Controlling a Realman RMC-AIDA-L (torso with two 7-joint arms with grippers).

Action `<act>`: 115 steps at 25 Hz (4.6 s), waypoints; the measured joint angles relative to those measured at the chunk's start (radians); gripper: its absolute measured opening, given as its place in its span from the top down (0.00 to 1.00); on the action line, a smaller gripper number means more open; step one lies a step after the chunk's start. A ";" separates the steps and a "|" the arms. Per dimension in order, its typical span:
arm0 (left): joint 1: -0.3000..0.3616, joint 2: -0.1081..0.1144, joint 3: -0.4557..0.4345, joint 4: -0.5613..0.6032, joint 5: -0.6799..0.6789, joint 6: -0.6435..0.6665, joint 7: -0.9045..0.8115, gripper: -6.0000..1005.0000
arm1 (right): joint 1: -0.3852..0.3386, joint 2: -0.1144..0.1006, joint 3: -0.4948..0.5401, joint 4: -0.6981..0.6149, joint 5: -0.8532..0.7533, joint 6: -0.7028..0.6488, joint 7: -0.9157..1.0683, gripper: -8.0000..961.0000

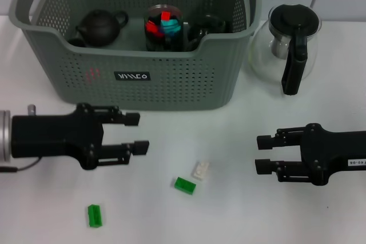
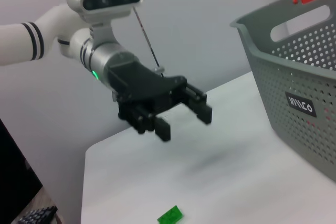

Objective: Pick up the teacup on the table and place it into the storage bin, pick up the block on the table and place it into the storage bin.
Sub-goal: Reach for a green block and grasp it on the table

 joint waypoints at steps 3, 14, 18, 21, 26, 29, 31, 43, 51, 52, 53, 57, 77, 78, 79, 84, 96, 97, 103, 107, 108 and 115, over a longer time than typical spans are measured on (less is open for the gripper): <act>0.004 -0.001 -0.002 0.036 0.004 -0.006 0.029 0.38 | 0.000 0.000 0.000 0.000 0.000 0.000 -0.005 0.36; 0.000 0.005 -0.006 0.081 0.008 -0.022 0.048 0.38 | 0.011 -0.007 -0.012 -0.030 -0.020 -0.008 -0.008 0.36; -0.004 0.005 -0.003 0.083 0.008 -0.033 0.042 0.38 | 0.025 -0.001 -0.035 -0.086 -0.022 -0.025 0.000 0.36; -0.003 0.007 -0.007 0.075 0.008 -0.032 0.020 0.38 | 0.047 0.000 -0.056 -0.108 -0.022 -0.028 0.023 0.36; 0.005 0.012 -0.013 0.068 0.008 -0.028 0.012 0.38 | 0.086 -0.001 -0.102 -0.131 -0.027 -0.031 0.073 0.35; 0.007 0.012 -0.014 0.061 0.008 -0.032 0.012 0.38 | 0.107 0.004 -0.169 -0.172 -0.029 -0.032 0.122 0.35; 0.007 0.012 -0.015 0.060 0.008 -0.034 0.012 0.38 | 0.124 0.011 -0.226 -0.213 -0.030 -0.030 0.164 0.35; 0.014 0.016 -0.014 0.067 0.017 -0.068 0.012 0.38 | 0.329 0.041 -0.474 -0.318 -0.169 0.015 0.525 0.35; 0.017 0.032 -0.016 0.077 0.108 -0.101 -0.001 0.38 | 0.372 0.048 -0.693 -0.323 -0.176 0.110 0.612 0.35; 0.017 0.032 -0.016 0.077 0.108 -0.101 -0.001 0.38 | 0.373 0.049 -0.700 -0.324 -0.172 0.115 0.617 0.35; 0.022 0.034 -0.026 0.084 0.111 -0.114 -0.010 0.38 | 0.373 0.049 -0.705 -0.324 -0.163 0.122 0.621 0.35; 0.030 0.026 -0.053 0.085 0.109 -0.123 -0.009 0.38 | 0.374 0.044 -0.700 -0.327 -0.095 0.121 0.623 0.35; 0.027 0.007 -0.057 0.104 0.104 -0.153 -0.009 0.38 | 0.370 0.050 -0.954 -0.420 -0.147 0.260 0.653 0.15; 0.028 0.007 -0.061 0.103 0.103 -0.153 -0.010 0.38 | 0.370 0.051 -0.977 -0.420 -0.147 0.276 0.652 0.15; 0.028 0.008 -0.066 0.102 0.103 -0.153 -0.012 0.38 | 0.370 0.051 -1.001 -0.420 -0.148 0.289 0.652 0.15; 0.024 0.012 -0.089 0.105 0.103 -0.153 -0.012 0.39 | 0.371 0.055 -1.080 -0.421 -0.146 0.328 0.652 0.15; 0.022 0.013 -0.106 0.107 0.101 -0.154 -0.012 0.39 | 0.353 0.058 -1.181 -0.408 -0.137 0.441 0.664 0.15; 0.022 0.013 -0.106 0.107 0.101 -0.154 -0.012 0.39 | 0.351 0.058 -1.193 -0.408 -0.137 0.453 0.665 0.15; 0.022 0.014 -0.106 0.106 0.101 -0.155 -0.012 0.39 | 0.340 0.058 -1.242 -0.407 -0.137 0.503 0.666 0.16; 0.022 0.011 -0.106 0.106 0.102 -0.159 -0.012 0.39 | 0.339 0.058 -1.248 -0.395 -0.137 0.518 0.666 0.17; 0.022 0.010 -0.107 0.106 0.102 -0.162 -0.012 0.39 | 0.339 0.058 -1.249 -0.388 -0.137 0.523 0.666 0.17; 0.021 0.008 -0.106 0.106 0.104 -0.166 -0.013 0.39 | 0.339 0.060 -1.259 -0.369 -0.137 0.550 0.669 0.18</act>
